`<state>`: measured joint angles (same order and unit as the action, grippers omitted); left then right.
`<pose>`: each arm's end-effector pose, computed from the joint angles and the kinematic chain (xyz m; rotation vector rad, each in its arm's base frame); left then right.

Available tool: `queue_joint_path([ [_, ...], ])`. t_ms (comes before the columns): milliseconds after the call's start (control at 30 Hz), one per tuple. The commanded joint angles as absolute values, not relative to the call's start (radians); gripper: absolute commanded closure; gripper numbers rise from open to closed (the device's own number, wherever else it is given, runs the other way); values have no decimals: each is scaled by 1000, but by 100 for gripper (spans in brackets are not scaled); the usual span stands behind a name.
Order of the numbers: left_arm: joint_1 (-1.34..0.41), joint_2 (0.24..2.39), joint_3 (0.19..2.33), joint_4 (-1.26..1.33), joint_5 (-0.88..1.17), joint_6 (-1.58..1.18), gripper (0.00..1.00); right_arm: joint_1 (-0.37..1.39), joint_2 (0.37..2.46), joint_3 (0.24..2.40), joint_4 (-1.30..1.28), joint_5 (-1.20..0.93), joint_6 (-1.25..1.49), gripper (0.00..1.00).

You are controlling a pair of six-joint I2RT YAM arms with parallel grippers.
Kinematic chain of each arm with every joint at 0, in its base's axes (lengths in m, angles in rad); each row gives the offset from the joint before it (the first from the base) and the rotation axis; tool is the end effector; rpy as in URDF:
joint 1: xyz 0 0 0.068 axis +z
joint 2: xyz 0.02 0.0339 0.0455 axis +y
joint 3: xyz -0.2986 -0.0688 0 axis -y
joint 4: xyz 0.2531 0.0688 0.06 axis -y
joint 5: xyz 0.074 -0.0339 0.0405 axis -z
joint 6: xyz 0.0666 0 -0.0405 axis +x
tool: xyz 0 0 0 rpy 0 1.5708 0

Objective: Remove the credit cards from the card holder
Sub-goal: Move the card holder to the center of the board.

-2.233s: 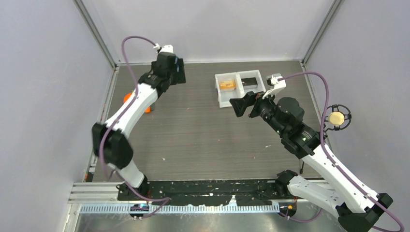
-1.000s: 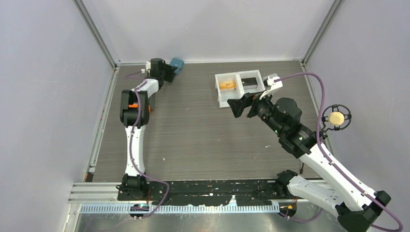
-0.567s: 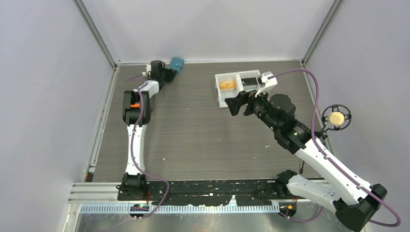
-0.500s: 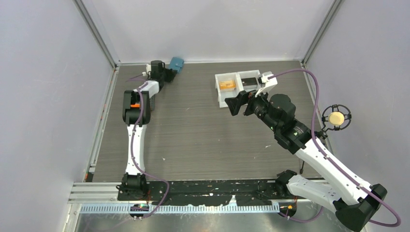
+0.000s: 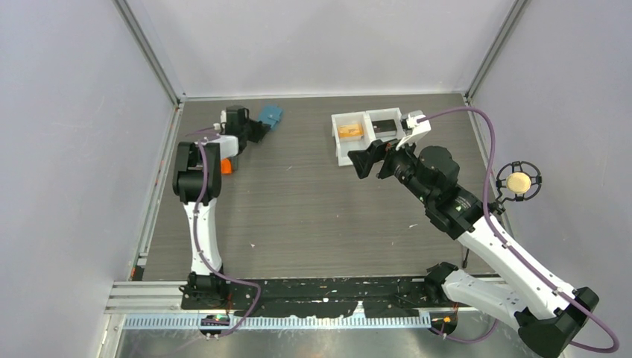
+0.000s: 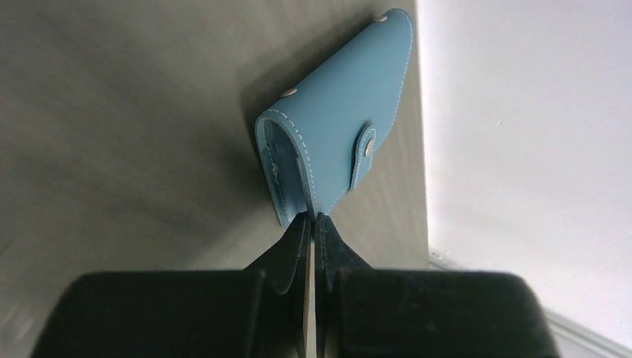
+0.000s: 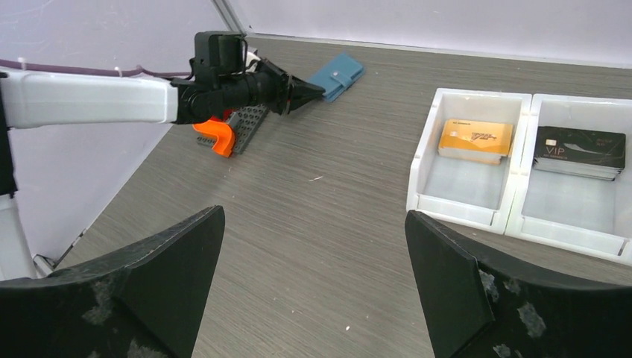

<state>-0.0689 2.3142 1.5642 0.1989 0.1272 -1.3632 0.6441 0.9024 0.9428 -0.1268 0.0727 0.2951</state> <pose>0.5656 -0.0475 0.1314 -1.3082 1.8656 -0.9452 0.1831 0.1314 0.4059 -0.2389 1.6814 0.6494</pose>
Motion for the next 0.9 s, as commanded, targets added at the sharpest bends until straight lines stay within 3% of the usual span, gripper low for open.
queue_joint_path([
  [0, -72, 2131, 1389, 246, 190, -1304, 100, 646, 869, 967, -131, 79, 330, 0],
  [267, -116, 1892, 1052, 280, 309, -1249, 100, 646, 818, 929, -216, 105, 334, 0],
  [600, -299, 1525, 623, 288, 177, -1230, 100, 646, 793, 878, -322, 113, 359, 3],
  [867, -534, 1412, 404, 277, 92, -1334, 100, 646, 803, 859, -427, 213, 443, 7],
])
